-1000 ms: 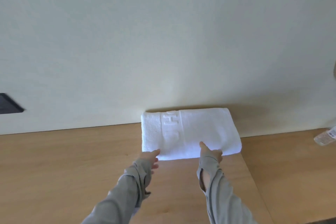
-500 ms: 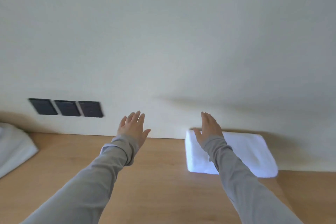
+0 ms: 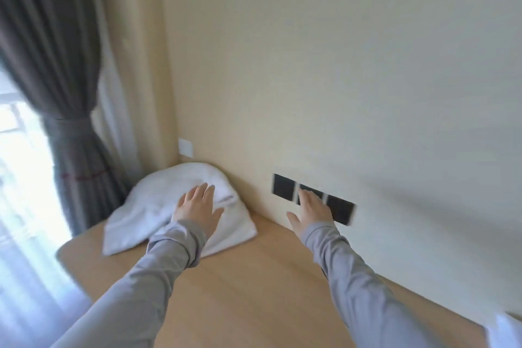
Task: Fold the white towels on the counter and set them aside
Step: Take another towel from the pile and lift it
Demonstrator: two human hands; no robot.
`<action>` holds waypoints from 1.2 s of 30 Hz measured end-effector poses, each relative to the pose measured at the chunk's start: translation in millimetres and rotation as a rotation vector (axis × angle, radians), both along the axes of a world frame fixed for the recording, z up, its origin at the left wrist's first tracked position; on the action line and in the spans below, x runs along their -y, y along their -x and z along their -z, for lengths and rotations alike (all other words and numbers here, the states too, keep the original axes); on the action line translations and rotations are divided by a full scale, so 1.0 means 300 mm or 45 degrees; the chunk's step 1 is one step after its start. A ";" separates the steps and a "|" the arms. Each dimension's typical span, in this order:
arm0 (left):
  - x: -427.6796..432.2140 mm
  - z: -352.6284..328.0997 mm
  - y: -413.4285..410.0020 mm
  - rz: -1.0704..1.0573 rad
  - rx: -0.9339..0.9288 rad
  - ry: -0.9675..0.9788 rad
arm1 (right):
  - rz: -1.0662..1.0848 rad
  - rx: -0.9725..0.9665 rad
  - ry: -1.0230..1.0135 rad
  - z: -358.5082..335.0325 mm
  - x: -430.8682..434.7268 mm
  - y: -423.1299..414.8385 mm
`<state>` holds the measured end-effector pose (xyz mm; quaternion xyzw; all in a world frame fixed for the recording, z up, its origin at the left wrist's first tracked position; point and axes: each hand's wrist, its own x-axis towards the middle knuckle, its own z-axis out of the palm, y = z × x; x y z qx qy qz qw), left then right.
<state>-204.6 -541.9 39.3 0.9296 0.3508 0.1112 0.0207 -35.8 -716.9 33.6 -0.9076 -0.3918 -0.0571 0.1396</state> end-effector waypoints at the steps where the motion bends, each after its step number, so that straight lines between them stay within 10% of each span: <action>1: -0.056 -0.005 0.067 -0.062 0.009 0.003 | -0.055 -0.002 0.003 -0.004 -0.076 0.045; 15: -0.580 0.069 0.536 -0.464 0.156 0.028 | -0.434 -0.066 0.082 0.049 -0.803 0.299; 36: -1.353 0.230 0.048 -0.166 0.198 0.434 | 0.107 -0.782 -0.139 0.385 -1.214 -0.025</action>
